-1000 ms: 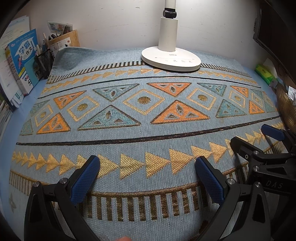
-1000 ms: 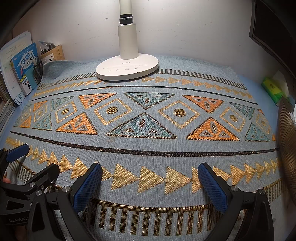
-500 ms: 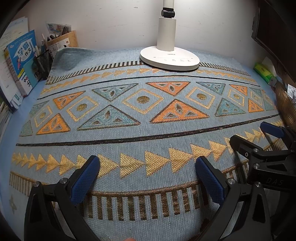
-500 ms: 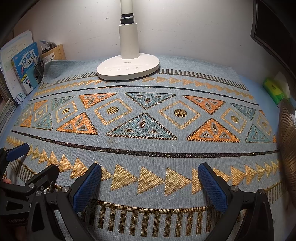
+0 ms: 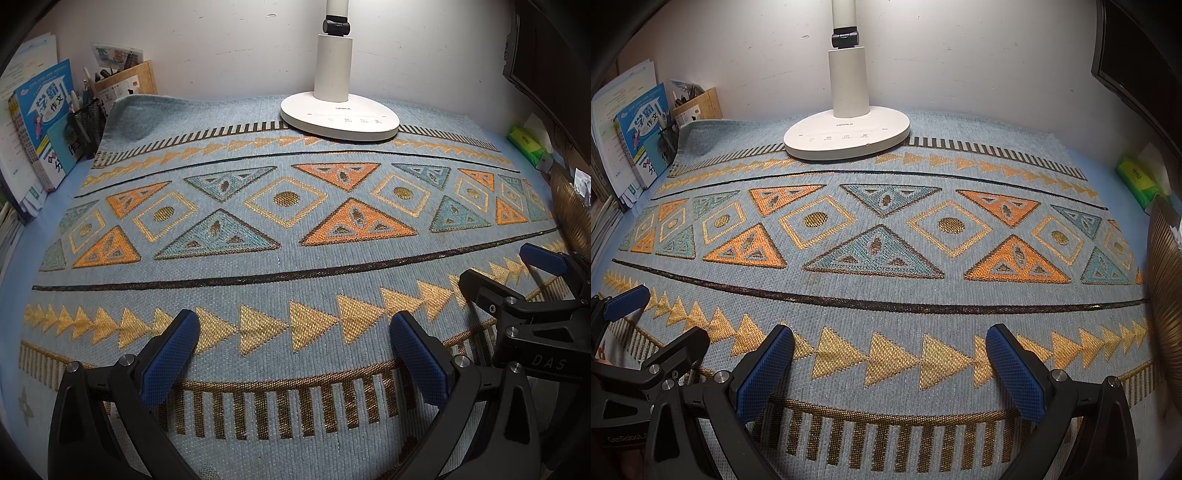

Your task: Organize objects

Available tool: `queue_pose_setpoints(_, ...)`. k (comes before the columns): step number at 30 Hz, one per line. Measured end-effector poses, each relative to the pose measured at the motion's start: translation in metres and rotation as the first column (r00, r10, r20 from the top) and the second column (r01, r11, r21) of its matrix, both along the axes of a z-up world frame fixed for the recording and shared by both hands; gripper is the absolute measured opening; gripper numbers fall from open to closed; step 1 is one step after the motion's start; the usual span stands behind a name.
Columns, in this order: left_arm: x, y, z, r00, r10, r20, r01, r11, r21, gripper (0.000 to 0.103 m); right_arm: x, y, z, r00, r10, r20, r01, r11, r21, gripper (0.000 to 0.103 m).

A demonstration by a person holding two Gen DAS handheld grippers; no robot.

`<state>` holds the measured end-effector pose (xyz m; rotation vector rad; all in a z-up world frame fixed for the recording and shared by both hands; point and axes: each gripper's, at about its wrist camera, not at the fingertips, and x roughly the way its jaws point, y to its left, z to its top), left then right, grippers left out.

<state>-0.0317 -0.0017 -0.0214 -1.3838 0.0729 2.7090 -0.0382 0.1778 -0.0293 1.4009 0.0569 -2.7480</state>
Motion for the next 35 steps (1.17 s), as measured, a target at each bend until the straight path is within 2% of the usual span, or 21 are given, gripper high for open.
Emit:
queue_pose_setpoints(20, 0.0005, -0.0011, -0.0011, 1.0, -0.001, -0.001, 0.001, 1.0, 0.0, 0.103, -0.0003, -0.0004, 0.0001, 1.0, 0.0, 0.0, 0.0, 1.0, 0.0, 0.103)
queue_pose_setpoints(28, 0.0007, 0.0011, -0.0014, 0.996, 0.085, 0.0, -0.085, 0.996, 0.007, 0.103, -0.0006, 0.003, 0.0001, 1.0, -0.027, -0.001, 0.027, 1.0, -0.002, 0.103)
queue_pose_setpoints(35, 0.0004, 0.0001, -0.0016, 0.996, 0.086, 0.0, -0.086, 0.996, 0.008, 0.103, -0.0004, 0.0031, -0.0001, 1.0, -0.027, -0.001, 0.027, 1.0, -0.002, 0.103)
